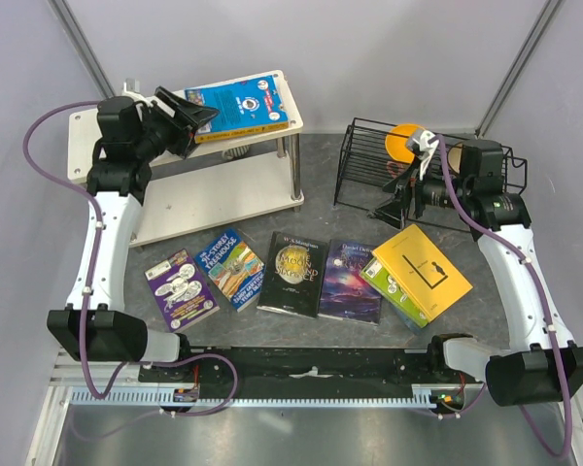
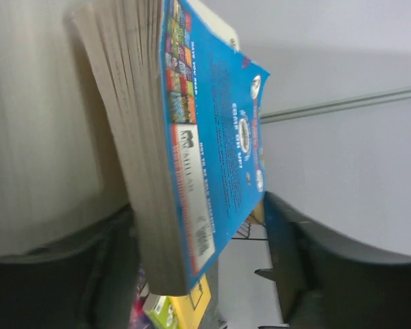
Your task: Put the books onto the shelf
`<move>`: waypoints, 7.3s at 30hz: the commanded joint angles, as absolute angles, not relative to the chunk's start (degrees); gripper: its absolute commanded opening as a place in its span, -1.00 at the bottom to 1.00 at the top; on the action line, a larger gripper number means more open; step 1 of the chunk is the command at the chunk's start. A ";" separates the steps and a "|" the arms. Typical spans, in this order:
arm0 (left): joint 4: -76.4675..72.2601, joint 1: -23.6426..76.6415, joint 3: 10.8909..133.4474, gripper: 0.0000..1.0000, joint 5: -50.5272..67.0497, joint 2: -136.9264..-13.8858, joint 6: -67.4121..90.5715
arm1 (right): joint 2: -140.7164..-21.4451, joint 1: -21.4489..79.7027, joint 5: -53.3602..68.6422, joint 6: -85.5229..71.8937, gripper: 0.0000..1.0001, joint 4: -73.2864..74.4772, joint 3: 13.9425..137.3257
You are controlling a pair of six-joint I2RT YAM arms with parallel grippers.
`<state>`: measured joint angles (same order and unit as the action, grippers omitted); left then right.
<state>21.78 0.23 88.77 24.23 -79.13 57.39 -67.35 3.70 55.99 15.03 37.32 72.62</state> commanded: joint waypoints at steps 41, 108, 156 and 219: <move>28.75 16.25 64.10 0.57 24.87 -46.88 30.91 | -68.29 2.55 30.25 53.08 0.96 59.06 64.09; -26.98 52.03 71.64 -0.97 18.81 -115.24 65.57 | -72.43 -1.32 31.11 49.04 0.67 55.10 51.68; -11.33 50.10 39.29 -0.97 -6.51 -64.95 105.38 | -68.99 47.90 -9.14 37.97 0.14 35.25 57.13; 42.36 46.67 61.96 0.54 -23.20 -28.66 25.84 | -107.22 47.28 -12.39 46.32 -1.00 31.47 150.12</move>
